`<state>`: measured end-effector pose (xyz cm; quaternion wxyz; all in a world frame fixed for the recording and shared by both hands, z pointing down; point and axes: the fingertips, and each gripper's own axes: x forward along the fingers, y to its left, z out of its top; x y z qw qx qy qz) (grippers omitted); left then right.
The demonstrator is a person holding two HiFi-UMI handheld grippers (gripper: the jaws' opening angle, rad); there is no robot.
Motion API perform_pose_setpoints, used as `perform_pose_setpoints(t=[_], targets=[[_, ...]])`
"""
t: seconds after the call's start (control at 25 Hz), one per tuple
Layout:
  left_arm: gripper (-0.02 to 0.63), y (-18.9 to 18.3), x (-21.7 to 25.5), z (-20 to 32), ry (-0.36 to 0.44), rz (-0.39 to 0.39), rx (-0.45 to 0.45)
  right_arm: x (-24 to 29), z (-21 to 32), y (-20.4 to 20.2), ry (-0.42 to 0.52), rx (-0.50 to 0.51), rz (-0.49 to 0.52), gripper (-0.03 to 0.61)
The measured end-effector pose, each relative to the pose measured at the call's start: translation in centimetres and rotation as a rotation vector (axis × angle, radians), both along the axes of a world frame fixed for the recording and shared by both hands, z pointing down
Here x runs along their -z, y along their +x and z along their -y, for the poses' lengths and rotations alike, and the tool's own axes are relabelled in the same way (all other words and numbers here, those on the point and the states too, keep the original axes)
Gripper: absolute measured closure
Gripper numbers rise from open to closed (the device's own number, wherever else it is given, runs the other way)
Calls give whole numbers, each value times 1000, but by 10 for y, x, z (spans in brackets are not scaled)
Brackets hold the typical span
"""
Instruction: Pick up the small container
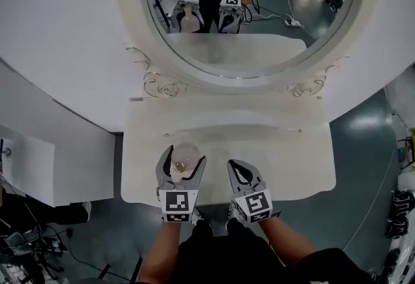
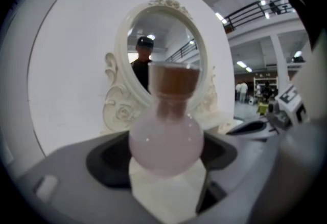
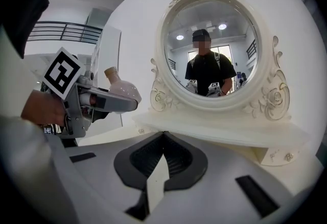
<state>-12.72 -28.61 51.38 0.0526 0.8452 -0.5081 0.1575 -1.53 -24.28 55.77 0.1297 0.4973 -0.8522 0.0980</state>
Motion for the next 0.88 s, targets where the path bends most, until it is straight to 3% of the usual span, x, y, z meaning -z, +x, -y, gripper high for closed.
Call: perform_pose_setpoints(t=[0.52,0.88], targets=[[219,6,77,-11,140,-29,-21,105,22,11,260,-47,33,583],[220,16,100,-18,174,-74,-39,139,20,14,323,-66,24,584]])
